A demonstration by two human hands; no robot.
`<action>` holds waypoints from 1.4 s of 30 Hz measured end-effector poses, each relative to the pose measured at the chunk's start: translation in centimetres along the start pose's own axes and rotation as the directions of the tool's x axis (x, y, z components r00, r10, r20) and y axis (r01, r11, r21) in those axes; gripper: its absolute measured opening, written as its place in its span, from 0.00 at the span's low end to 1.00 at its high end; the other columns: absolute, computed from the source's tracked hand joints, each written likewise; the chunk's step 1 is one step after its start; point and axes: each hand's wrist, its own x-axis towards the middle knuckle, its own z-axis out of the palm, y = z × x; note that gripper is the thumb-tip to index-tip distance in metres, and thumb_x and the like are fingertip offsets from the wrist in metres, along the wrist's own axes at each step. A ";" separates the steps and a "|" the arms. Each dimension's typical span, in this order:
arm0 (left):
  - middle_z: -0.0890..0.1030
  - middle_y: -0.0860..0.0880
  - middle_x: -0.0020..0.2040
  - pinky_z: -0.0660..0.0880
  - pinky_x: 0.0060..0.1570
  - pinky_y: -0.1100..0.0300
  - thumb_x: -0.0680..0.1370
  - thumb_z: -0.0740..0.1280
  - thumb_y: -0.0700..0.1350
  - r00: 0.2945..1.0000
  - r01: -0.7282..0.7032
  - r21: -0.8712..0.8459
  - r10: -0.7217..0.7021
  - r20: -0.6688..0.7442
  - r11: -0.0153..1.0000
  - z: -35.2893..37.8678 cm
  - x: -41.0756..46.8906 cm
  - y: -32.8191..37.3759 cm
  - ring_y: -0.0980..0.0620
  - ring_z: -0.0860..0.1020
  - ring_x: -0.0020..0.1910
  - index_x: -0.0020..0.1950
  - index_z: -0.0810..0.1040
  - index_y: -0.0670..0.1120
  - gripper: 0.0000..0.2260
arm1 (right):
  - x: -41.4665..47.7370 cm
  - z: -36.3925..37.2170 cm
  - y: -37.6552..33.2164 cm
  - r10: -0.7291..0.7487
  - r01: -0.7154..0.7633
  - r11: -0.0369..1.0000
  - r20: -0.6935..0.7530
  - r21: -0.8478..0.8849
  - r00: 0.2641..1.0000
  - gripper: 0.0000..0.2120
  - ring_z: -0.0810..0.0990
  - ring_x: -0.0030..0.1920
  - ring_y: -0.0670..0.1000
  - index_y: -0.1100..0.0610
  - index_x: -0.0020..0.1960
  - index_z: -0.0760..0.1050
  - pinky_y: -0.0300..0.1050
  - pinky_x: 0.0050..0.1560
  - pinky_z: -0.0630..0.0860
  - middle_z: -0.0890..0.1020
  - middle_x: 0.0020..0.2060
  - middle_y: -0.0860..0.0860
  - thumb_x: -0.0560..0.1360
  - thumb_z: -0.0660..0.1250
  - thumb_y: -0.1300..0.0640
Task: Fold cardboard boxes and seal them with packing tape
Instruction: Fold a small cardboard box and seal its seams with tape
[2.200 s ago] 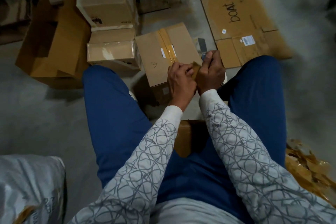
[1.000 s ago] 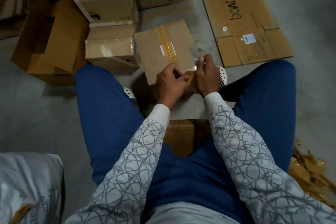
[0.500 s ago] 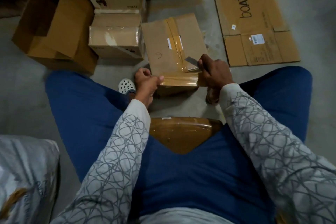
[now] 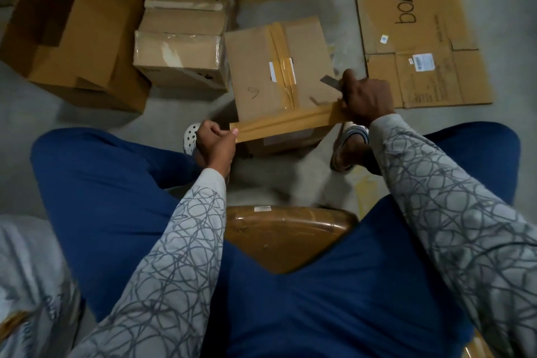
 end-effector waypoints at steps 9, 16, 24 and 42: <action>0.83 0.49 0.40 0.83 0.44 0.54 0.70 0.80 0.42 0.998 0.046 -0.028 -0.047 -0.048 0.999 2.4 0.0 -0.6 0.52 0.84 0.42 0.39 0.71 0.51 0.16 | 1.9 0.9 0.4 0.188 -0.186 0.982 0.077 -0.032 0.979 0.23 0.82 0.45 0.66 0.64 0.57 0.70 0.52 0.41 0.64 0.82 0.46 0.66 0.75 0.47 0.48; 0.83 0.52 0.37 0.84 0.42 0.46 0.64 0.83 0.43 0.989 0.074 -0.043 -0.079 -0.125 0.996 2.2 1.6 -1.4 0.51 0.85 0.39 0.36 0.72 0.53 0.18 | 1.9 2.2 -1.4 0.332 -0.332 0.943 0.072 -0.006 0.941 0.19 0.82 0.48 0.65 0.65 0.69 0.65 0.50 0.43 0.62 0.83 0.49 0.64 0.83 0.50 0.56; 0.79 0.54 0.40 0.72 0.45 0.59 0.69 0.81 0.42 0.985 0.002 0.087 0.013 -0.170 0.996 2.2 0.6 -0.4 0.51 0.79 0.45 0.35 0.69 0.52 0.20 | 2.3 2.3 -2.1 0.303 -0.301 0.953 0.057 -0.046 0.951 0.22 0.82 0.49 0.64 0.66 0.74 0.61 0.50 0.44 0.62 0.83 0.50 0.62 0.84 0.49 0.55; 0.82 0.43 0.42 0.80 0.35 0.58 0.74 0.70 0.28 0.772 0.630 -0.464 -0.565 0.290 0.623 1.9 4.0 -1.2 0.50 0.83 0.39 0.54 0.75 0.37 0.11 | 3.2 5.4 -1.5 0.278 -0.278 0.957 0.015 0.077 0.961 0.17 0.81 0.40 0.64 0.64 0.66 0.66 0.51 0.40 0.65 0.83 0.44 0.63 0.80 0.56 0.56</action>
